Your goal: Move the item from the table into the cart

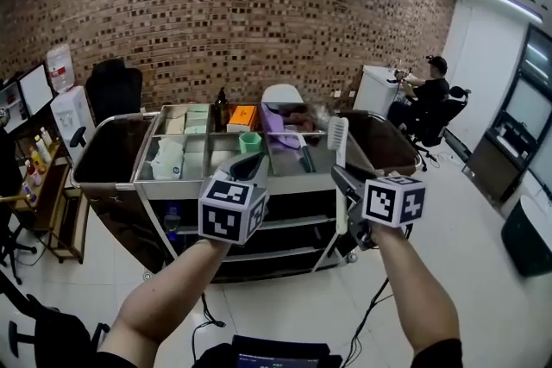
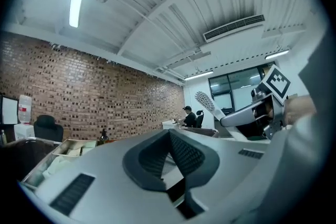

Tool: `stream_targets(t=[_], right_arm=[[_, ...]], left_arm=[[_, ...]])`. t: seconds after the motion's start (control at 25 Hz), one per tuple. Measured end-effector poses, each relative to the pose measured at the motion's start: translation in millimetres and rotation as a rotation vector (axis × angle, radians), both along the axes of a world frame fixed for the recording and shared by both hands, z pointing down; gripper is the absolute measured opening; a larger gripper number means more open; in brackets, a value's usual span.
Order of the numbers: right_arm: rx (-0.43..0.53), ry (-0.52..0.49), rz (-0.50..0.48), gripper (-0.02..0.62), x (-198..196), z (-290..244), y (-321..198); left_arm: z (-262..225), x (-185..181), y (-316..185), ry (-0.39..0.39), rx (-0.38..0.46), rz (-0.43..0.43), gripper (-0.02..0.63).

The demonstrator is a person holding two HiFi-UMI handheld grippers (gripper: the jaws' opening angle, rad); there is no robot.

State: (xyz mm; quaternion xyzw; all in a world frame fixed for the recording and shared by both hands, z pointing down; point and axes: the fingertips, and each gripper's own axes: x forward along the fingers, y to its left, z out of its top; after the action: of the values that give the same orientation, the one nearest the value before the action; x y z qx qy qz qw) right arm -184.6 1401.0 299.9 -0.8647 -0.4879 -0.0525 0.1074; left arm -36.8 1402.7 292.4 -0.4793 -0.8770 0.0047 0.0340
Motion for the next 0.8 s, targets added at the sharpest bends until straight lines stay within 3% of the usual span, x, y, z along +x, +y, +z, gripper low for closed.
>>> stream_targets(t=[0.24,0.44,0.64,0.8], right_arm=[[0.041,0.012,-0.013,0.081,-51.0,-26.8,121.2],[0.093,0.034,0.039,0.081,-81.6,-36.7,242.3],[0.181,-0.043,0.091,0.081,-116.4,-8.2,366.3],[0.269,-0.124,0.071,0.081,-155.1,27.9,430.8]], left_arm=[[-28.8,-56.6,107.1,0.005,0.022,0.025,0.014],[-32.4,-72.3,215.3,0.022,0.061,0.032,0.014],[-10.3,-85.0,332.5,0.01,0.126,0.037,0.012],[22.7,-123.6,393.9,-0.001,0.222,0.031,0.012]])
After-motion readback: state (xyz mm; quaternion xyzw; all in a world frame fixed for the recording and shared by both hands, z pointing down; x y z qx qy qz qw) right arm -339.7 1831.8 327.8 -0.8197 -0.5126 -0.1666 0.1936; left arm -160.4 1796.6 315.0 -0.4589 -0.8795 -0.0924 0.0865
